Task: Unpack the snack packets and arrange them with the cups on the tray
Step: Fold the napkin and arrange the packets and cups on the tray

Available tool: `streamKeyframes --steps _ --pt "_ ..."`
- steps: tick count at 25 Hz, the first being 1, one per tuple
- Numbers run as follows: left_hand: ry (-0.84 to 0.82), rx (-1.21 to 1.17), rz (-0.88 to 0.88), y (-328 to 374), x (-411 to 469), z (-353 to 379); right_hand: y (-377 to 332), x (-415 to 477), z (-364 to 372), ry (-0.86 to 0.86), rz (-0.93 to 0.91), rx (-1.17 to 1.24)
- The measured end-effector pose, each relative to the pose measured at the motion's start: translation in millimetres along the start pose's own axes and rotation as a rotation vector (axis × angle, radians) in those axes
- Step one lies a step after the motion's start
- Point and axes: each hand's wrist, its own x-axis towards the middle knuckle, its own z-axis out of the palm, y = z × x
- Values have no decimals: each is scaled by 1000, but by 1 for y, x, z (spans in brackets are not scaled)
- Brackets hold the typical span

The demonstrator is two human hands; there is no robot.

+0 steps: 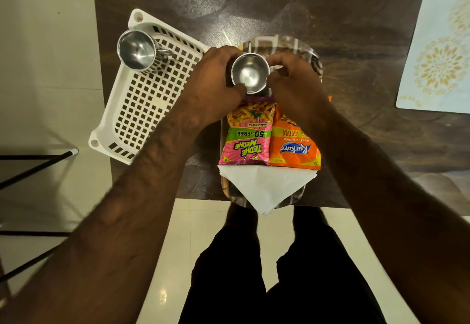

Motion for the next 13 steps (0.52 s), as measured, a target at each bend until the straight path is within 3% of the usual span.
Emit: streamKeyframes --steps 5,9,13 --pt "18 -35 -18 4 -3 2 1 -1 4 7 -6 33" --pt "25 -303 -131 10 -13 9 -5 0 3 91 -50 91" --pt "83 -151 -142 5 -14 3 -9 0 1 149 -132 116"
